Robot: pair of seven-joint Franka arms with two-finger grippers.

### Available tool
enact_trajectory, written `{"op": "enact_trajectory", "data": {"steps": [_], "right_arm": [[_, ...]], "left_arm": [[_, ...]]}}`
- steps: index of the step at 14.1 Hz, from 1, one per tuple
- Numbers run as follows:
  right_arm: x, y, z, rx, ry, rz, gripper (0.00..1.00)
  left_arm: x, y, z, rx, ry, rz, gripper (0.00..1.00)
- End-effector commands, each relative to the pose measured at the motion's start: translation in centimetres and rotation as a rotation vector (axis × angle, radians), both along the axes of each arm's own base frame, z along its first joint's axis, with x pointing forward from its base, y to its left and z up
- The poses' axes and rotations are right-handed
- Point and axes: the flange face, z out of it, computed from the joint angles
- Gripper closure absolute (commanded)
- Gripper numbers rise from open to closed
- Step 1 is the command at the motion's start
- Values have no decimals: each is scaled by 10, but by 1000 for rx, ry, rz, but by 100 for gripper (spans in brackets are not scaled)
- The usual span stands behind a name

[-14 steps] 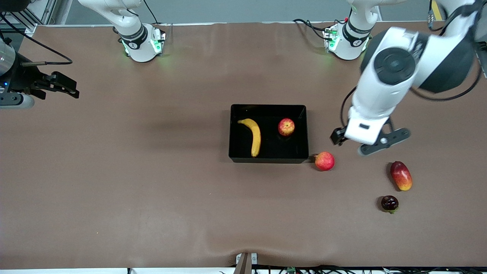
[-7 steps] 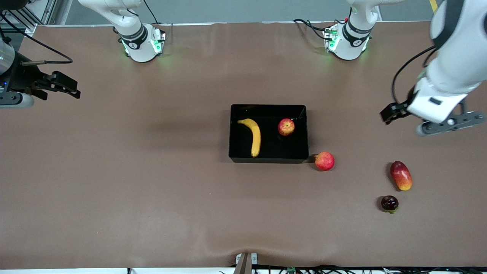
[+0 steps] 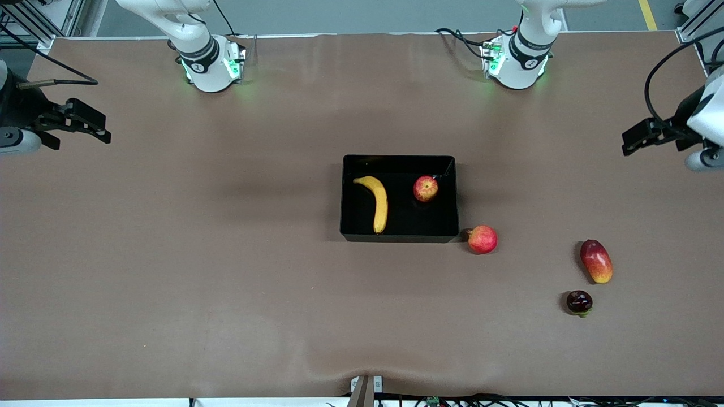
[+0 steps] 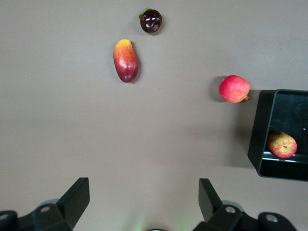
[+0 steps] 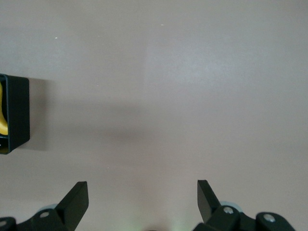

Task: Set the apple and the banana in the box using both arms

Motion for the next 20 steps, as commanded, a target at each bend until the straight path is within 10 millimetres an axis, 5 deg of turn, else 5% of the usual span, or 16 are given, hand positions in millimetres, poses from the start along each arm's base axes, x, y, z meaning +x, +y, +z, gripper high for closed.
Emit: {"op": "enact_trajectory", "data": {"steps": [1, 4, 11, 20], "right_arm": [[0, -14, -12, -4, 28, -85, 0], [-2, -17, -15, -5, 42, -91, 0], [-6, 10, -13, -3, 51, -42, 0], [-6, 9, -13, -3, 51, -44, 0]], "left_arm": [[-23, 0, 23, -55, -27, -11, 0], [-30, -1, 26, -61, -34, 7, 0], [-44, -11, 25, -55, -26, 13, 0], [-33, -15, 29, -43, -25, 2, 0]]}}
